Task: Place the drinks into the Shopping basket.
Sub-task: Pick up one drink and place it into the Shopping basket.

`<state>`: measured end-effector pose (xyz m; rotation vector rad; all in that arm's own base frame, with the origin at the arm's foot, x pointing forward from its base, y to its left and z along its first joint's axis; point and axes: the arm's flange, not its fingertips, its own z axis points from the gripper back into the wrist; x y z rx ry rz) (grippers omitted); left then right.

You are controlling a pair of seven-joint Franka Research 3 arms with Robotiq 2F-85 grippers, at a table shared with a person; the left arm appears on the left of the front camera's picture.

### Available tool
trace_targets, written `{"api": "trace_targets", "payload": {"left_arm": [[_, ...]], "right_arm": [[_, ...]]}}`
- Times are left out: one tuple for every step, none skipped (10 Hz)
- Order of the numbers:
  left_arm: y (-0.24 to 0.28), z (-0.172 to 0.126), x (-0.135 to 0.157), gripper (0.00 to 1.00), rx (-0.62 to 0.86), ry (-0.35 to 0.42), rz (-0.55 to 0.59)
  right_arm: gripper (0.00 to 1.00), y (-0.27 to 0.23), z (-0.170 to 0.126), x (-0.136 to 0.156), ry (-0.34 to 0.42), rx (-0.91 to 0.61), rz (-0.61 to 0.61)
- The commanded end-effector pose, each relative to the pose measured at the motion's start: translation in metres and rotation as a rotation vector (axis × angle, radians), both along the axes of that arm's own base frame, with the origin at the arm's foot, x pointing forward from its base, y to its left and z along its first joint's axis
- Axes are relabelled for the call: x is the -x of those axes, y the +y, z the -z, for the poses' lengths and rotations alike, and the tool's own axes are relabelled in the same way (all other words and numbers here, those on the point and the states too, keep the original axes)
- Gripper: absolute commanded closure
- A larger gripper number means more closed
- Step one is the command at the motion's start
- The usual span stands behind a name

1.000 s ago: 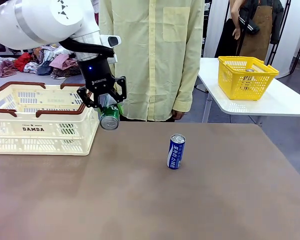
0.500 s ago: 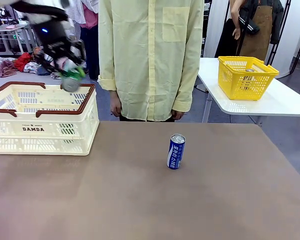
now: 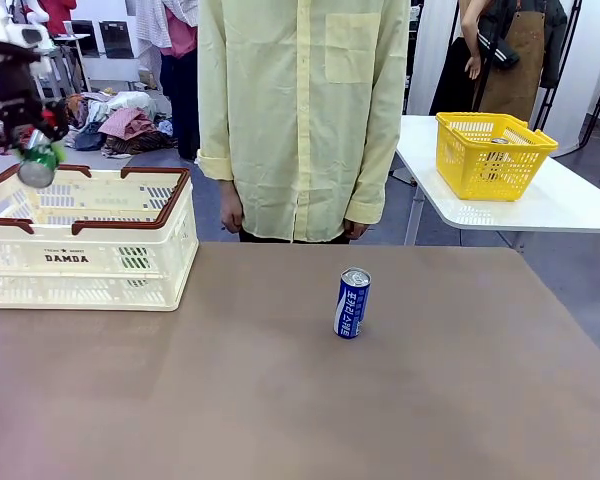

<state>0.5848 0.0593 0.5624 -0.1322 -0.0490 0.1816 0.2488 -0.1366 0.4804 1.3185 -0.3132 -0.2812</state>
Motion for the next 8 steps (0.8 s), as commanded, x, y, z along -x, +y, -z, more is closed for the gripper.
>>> {"api": "trace_targets", "payload": {"left_arm": [[-0.001,0.019,-0.007,1.00,-0.037,0.073,-0.053],[0.009,0.032,-0.011,1.00,-0.056,0.078,-0.092],[0.014,0.037,-0.013,1.00,-0.051,0.051,-0.118],[0.016,0.035,-0.016,1.00,-0.024,-0.016,-0.154],[0.017,0.032,-0.018,1.00,-0.002,-0.029,-0.199],[0.017,0.048,-0.020,1.00,-0.032,0.056,-0.109],[0.017,0.048,-0.020,1.00,-0.032,0.056,-0.109],[0.017,0.048,-0.020,1.00,-0.032,0.056,-0.109]], "right_arm": [[0.00,0.001,-0.004,-0.001,0.001,-0.020,0.008],[0.00,0.001,-0.004,-0.001,0.001,-0.020,0.008],[0.00,0.001,-0.004,-0.001,0.001,-0.020,0.008],[0.00,0.001,-0.004,-0.001,0.001,-0.020,0.008],[0.00,0.001,-0.004,-0.001,0.001,-0.020,0.008],[0.00,0.001,-0.004,-0.001,0.001,-0.020,0.008],[0.00,0.001,-0.004,-0.001,0.001,-0.020,0.008],[0.00,0.001,-0.004,-0.001,0.001,-0.020,0.008]]}}
